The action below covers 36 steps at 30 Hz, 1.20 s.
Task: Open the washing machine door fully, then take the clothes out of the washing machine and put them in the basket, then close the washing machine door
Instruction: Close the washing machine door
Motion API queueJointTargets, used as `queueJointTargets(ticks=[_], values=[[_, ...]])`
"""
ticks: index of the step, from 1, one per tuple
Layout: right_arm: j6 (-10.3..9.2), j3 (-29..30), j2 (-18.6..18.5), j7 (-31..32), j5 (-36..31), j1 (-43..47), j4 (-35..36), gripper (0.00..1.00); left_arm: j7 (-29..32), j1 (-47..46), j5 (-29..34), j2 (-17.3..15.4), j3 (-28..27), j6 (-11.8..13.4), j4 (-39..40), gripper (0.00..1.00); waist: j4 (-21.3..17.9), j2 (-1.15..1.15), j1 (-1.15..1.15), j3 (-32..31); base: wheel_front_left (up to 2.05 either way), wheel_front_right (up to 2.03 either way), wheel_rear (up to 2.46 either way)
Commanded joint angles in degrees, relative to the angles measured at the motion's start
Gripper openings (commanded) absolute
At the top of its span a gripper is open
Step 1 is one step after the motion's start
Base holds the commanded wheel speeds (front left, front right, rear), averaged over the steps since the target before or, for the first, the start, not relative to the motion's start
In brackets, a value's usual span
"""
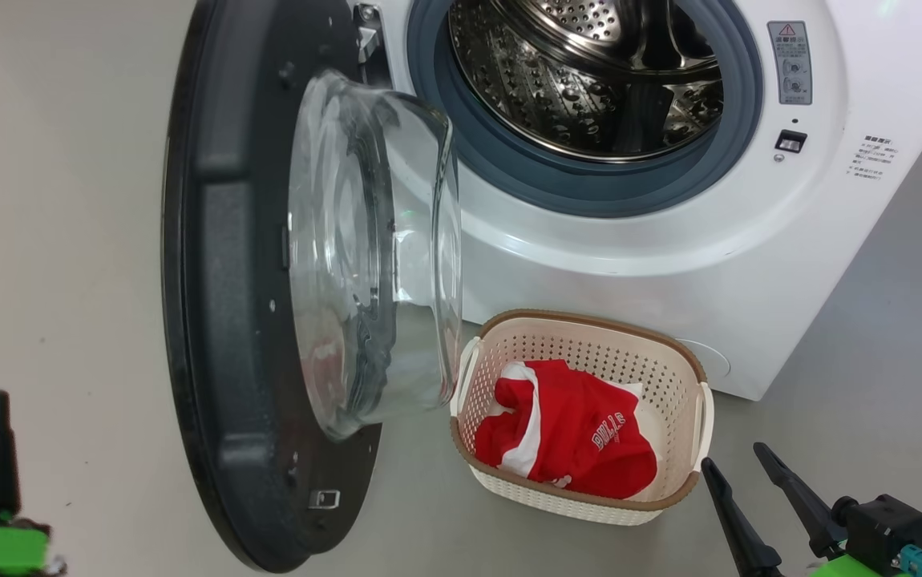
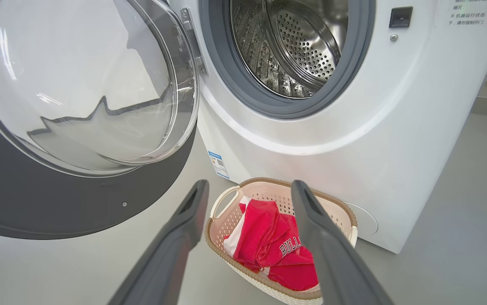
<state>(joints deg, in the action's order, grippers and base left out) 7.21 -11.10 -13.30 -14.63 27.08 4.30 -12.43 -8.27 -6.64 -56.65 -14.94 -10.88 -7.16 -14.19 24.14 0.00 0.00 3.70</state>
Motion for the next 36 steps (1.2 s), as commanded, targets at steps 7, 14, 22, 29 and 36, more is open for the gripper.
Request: queueJointTargets(ticks=[7, 14, 22, 29, 36], values=[[0.28, -1.5, -1.4, -0.4, -0.4, -1.9, 0.9, 1.00, 18.0, -5.4, -23.6, -7.7, -1.7, -0.3, 0.9, 0.00, 0.0, 0.00, 0.00, 0.3, 0.00, 0.00, 0.00], [0.28, -1.8, -1.5, -0.4, -0.4, -2.1, 0.9, 1.00, 31.6, -6.9, -34.3, -10.8, -1.6, -0.2, -0.3, 0.00, -0.2, 0.00, 0.00, 0.9, 0.00, 0.00, 0.00], [0.28, -2.0, -1.7, -0.4, -0.5, -2.4, 0.9, 1.00, 41.5, -9.0, -38.7, -14.2, 0.0, 0.0, -1.7, 0.00, -0.8, 0.00, 0.00, 1.7, 0.00, 0.00, 0.00], [0.28, -2.1, -1.6, -0.4, -0.5, -2.6, 1.0, 1.00, 46.3, -10.4, -40.1, -15.6, 1.0, -0.2, -1.3, 0.00, -1.4, 0.00, 0.00, 2.3, 0.00, 0.00, 0.00], [0.28, -1.8, -1.4, -0.4, -0.6, -2.9, 0.9, 1.00, 48.9, -11.2, -40.6, -15.5, 1.5, -0.3, 0.6, 0.00, -2.0, 0.00, 0.00, 2.6, 0.00, 0.00, 0.00]])
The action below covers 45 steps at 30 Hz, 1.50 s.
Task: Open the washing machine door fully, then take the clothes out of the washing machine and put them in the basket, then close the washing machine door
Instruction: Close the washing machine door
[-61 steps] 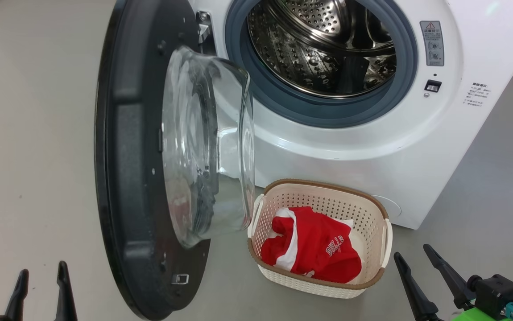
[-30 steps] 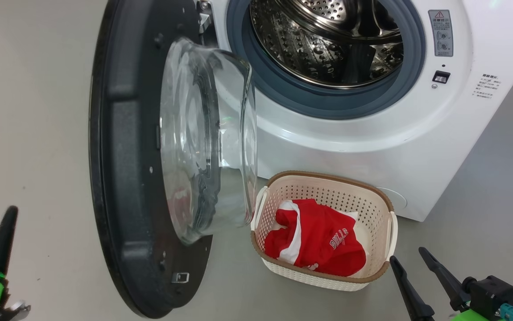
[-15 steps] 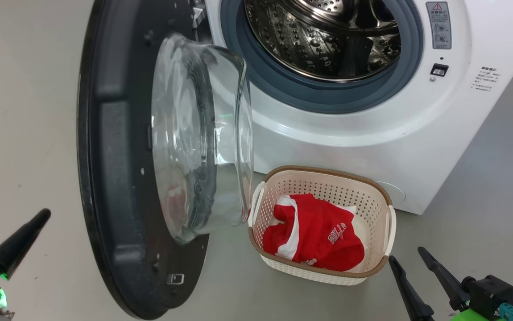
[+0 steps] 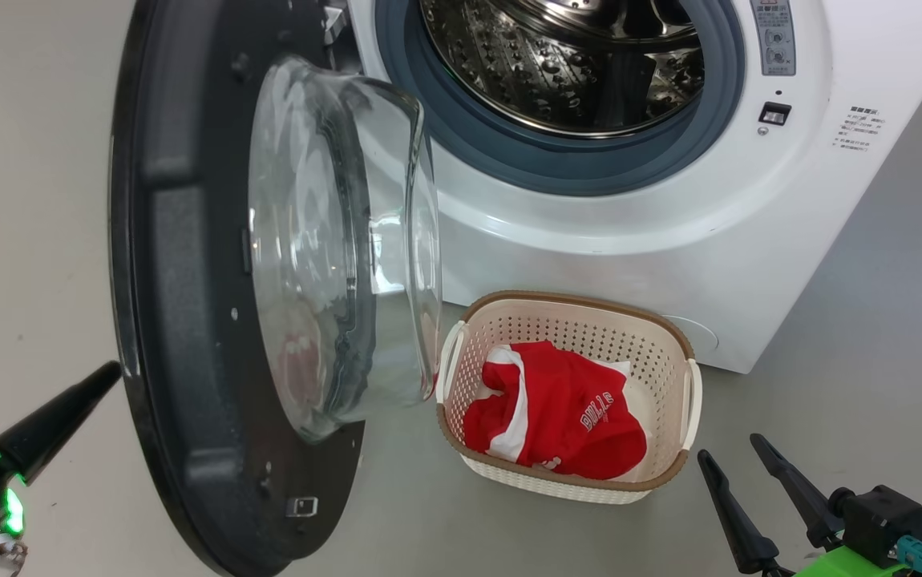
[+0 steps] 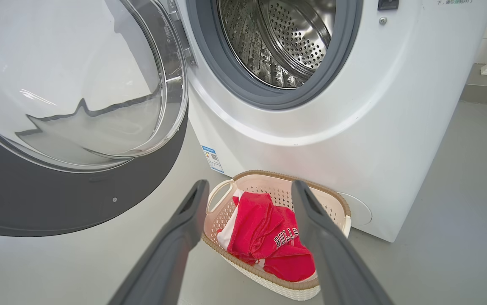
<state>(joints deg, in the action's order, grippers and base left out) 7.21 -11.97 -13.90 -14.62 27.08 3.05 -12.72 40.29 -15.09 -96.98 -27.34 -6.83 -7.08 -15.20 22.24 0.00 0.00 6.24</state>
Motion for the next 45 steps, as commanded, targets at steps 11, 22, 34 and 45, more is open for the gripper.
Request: queueJointTargets(ticks=[11, 22, 34, 45], values=[[0.28, -0.4, -0.5, -0.4, -0.7, -2.2, 1.4, 1.00, 3.9, -3.4, 0.1, -1.9, -1.7, -0.4, 6.5, 0.00, -1.3, 0.00, 0.00, 0.7, 0.00, 0.00, 0.00], [0.28, -0.1, 0.0, -0.4, -0.8, -2.4, 1.4, 1.00, 5.3, -4.8, 0.9, -0.7, -1.5, -0.4, 7.7, 0.00, -2.5, 0.00, 0.00, 1.0, 0.00, 0.00, 0.00], [0.28, 0.1, 0.4, -0.4, -0.8, -2.6, 1.1, 1.00, 7.8, -5.7, 0.6, 1.5, -2.0, -0.4, 9.8, 0.00, -2.8, 0.00, 0.00, 0.8, 0.00, 0.00, 0.00], [0.28, 0.2, 0.7, -0.4, -0.9, -3.1, 1.2, 1.00, 8.1, -8.8, 3.8, 4.7, 1.2, -0.4, 9.9, 0.00, -3.7, 0.00, 0.00, 1.1, 0.00, 0.00, 0.00]])
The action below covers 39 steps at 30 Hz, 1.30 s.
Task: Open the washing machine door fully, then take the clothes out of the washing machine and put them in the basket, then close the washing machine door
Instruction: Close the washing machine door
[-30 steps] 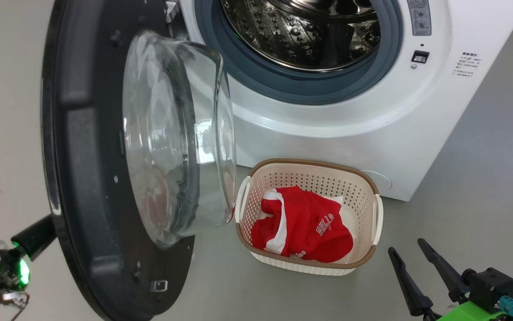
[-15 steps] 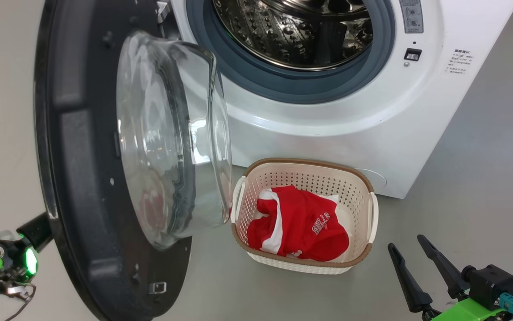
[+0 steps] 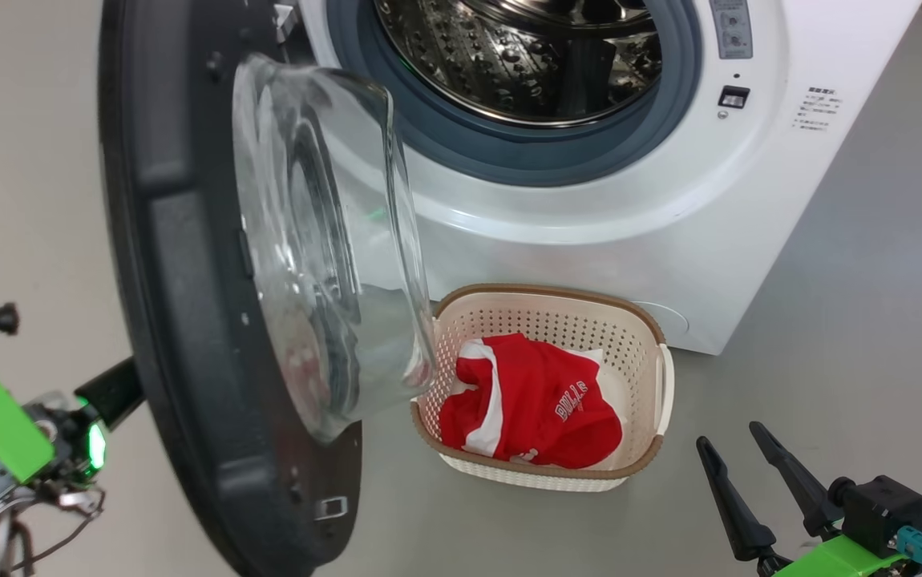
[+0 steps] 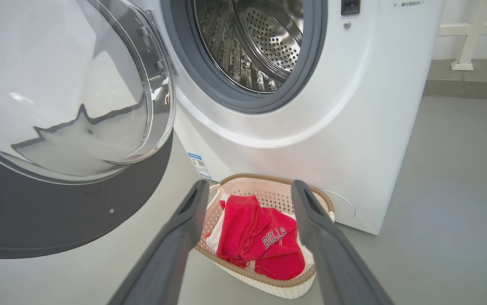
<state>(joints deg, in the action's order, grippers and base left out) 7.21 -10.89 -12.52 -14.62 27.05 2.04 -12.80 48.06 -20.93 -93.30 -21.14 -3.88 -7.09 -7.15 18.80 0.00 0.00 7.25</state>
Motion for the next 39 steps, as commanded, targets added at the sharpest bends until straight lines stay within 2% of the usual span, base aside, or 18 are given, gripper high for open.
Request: queueJointTargets(ticks=[1, 11, 25, 39], values=[[0.28, -0.8, -0.7, -0.4, -0.8, -2.1, 1.4, 1.00, 0.3, -3.4, 0.4, -1.2, -1.4, -0.4, 1.8, 0.00, -0.5, 0.00, 0.00, 0.2, 0.00, 0.00, 0.00], [0.28, -0.3, -0.1, -0.4, -0.7, -2.4, 1.4, 1.00, -1.3, -6.1, 3.6, 1.6, 1.6, -0.4, 1.6, 0.00, -3.3, 0.00, 0.00, 0.9, 0.00, 0.00, 0.00], [0.28, 0.1, 0.9, -0.4, -0.8, -3.4, 1.6, 1.00, -3.0, -9.3, 5.8, 3.8, 3.8, -0.4, 2.1, 0.00, -7.4, 0.00, 0.00, 2.4, 0.00, 0.00, 0.00], [0.28, 0.7, 2.2, -0.4, -1.1, -5.8, 1.9, 1.00, -7.8, -15.6, 9.3, 5.8, 4.9, -0.4, -0.6, 0.00, -12.5, 0.00, 0.00, 5.9, 0.00, 0.00, 0.00]])
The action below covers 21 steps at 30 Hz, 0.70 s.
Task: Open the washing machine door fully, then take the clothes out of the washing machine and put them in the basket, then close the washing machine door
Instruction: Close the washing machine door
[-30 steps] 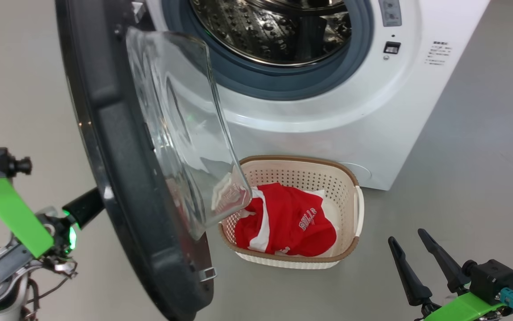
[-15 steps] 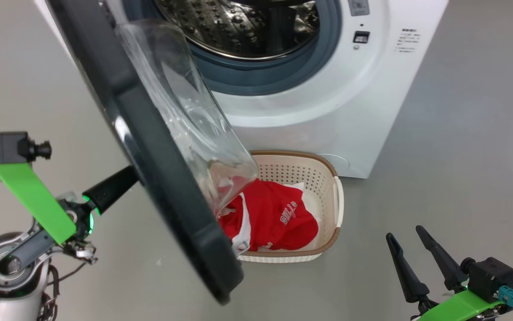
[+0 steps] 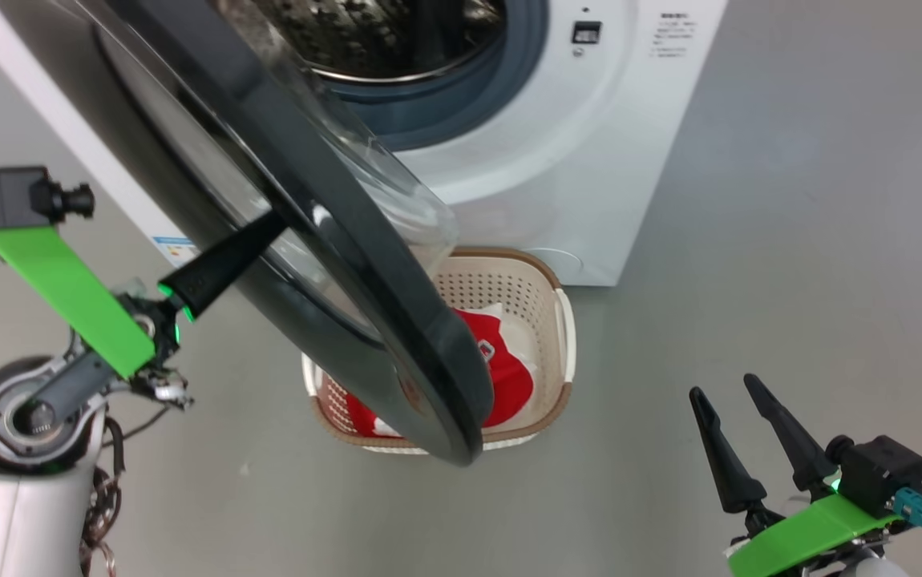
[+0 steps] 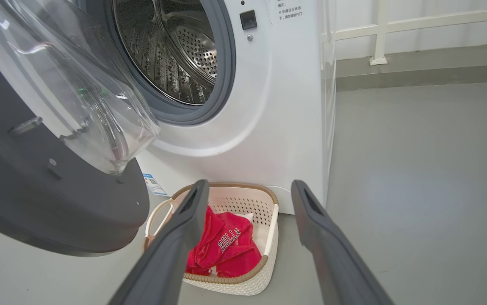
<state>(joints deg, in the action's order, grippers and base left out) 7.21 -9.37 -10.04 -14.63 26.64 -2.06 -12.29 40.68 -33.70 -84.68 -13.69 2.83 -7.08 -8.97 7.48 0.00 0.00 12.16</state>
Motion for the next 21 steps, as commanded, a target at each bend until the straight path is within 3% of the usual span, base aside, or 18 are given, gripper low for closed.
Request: queueJointTargets(ticks=[1, 21], values=[[0.28, -0.8, -0.1, -0.4, -0.8, -1.8, 1.4, 1.00, -0.7, -3.4, 0.7, -1.5, -1.8, -0.4, 0.7, 0.00, -1.5, 0.00, 0.00, 1.3, 0.00, 0.00, 0.00], [0.28, -0.8, 1.5, -0.4, -1.0, -5.8, 1.7, 1.00, -7.5, -15.7, 2.9, -2.5, -0.3, -0.4, -8.4, 0.00, -7.3, 0.00, 0.00, 6.6, 0.00, 0.00, 0.00]])
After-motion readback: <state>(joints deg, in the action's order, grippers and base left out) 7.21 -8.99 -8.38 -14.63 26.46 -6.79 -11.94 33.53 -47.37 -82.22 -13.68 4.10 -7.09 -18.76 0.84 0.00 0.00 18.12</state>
